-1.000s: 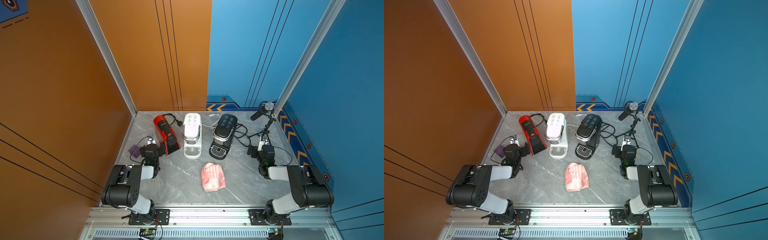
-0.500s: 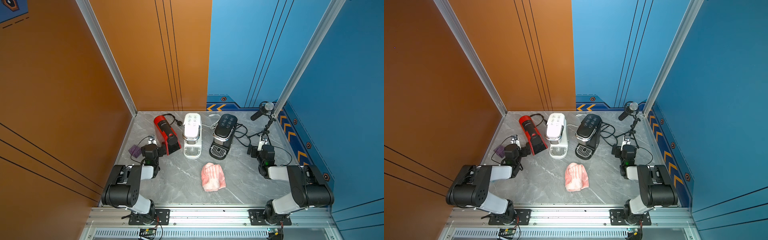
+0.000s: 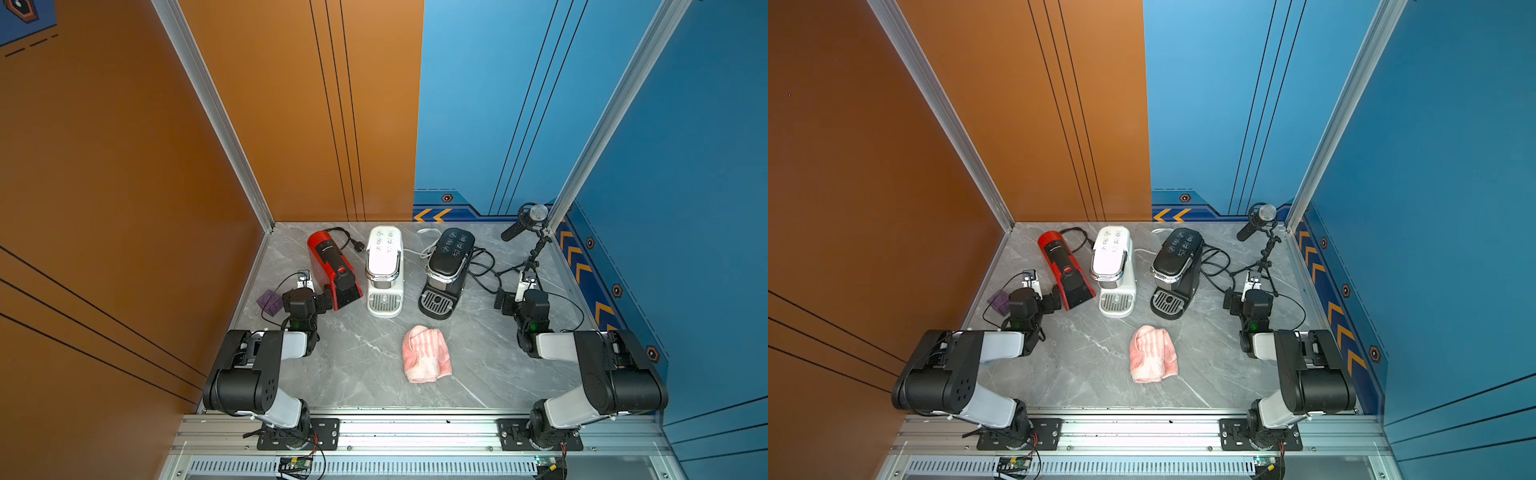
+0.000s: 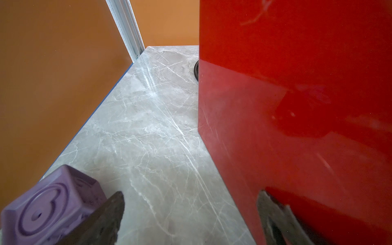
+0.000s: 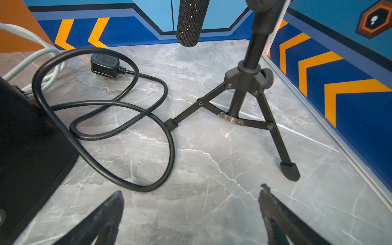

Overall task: Wipe the surface of a coffee machine
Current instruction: Reset both arms

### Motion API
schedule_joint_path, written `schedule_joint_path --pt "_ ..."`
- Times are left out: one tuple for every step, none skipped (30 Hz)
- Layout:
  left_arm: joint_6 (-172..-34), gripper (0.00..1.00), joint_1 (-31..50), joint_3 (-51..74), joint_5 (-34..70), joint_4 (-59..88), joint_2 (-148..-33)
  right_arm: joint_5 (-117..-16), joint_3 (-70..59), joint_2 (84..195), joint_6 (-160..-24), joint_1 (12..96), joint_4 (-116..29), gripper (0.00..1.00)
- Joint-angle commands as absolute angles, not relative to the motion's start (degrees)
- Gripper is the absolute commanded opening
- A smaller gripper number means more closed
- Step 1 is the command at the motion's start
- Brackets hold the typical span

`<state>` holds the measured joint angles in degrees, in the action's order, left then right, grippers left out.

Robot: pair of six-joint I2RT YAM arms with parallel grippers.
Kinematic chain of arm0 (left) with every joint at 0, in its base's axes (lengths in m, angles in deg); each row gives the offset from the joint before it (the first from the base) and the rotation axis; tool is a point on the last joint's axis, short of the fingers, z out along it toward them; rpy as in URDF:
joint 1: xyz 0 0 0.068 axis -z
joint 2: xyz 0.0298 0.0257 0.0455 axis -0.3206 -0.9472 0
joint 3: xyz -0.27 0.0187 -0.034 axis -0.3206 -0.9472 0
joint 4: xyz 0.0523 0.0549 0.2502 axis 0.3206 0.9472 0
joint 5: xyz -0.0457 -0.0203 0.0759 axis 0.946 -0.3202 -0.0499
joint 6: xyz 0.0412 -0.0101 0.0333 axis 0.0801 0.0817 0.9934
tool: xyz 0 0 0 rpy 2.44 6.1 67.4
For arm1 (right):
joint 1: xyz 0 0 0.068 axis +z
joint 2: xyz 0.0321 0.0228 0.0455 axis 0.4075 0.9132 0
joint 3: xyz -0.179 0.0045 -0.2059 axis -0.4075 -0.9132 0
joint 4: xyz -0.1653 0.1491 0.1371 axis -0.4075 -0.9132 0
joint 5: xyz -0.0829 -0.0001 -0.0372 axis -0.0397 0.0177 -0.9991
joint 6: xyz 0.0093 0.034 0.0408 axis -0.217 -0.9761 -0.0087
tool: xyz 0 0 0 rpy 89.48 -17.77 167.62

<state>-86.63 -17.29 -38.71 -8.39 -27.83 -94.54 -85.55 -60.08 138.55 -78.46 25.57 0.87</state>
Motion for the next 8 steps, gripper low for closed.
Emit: schedule_joint_path --pt "-85.8 0.98 -17.2 -38.4 -2.2 -29.0 -95.6 -85.8 -59.1 138.3 -77.6 25.9 1.8 1.0" --pt "-85.8 0.98 -17.3 -38.3 -1.8 -29.0 -95.6 -85.8 -59.1 138.2 -77.6 25.9 1.8 1.0" --pt "-85.8 0.98 -17.2 -38.3 -2.0 -28.9 -95.6 -85.9 -59.1 138.2 -77.6 25.9 1.8 1.0" --pt "-85.8 0.98 -17.3 -38.4 -2.0 -29.0 -95.7 -85.8 -59.1 138.3 -77.6 26.0 1.8 1.0" --pt "-85.8 0.98 -17.2 -38.3 -2.1 -28.9 -95.7 -85.8 -59.1 138.2 -77.6 25.9 1.8 1.0" --pt "-85.8 0.98 -17.2 -38.3 -2.1 -29.0 -95.5 -85.9 -59.1 138.3 -77.6 25.9 1.8 1.0" --pt "-85.7 0.98 -17.2 -38.5 -2.1 -29.1 -95.4 -85.8 -59.1 138.3 -77.6 25.9 1.8 1.0" --pt "-85.7 0.98 -17.1 -38.6 -2.2 -29.1 -95.3 -85.8 -59.1 138.3 -77.5 25.9 1.8 1.0"
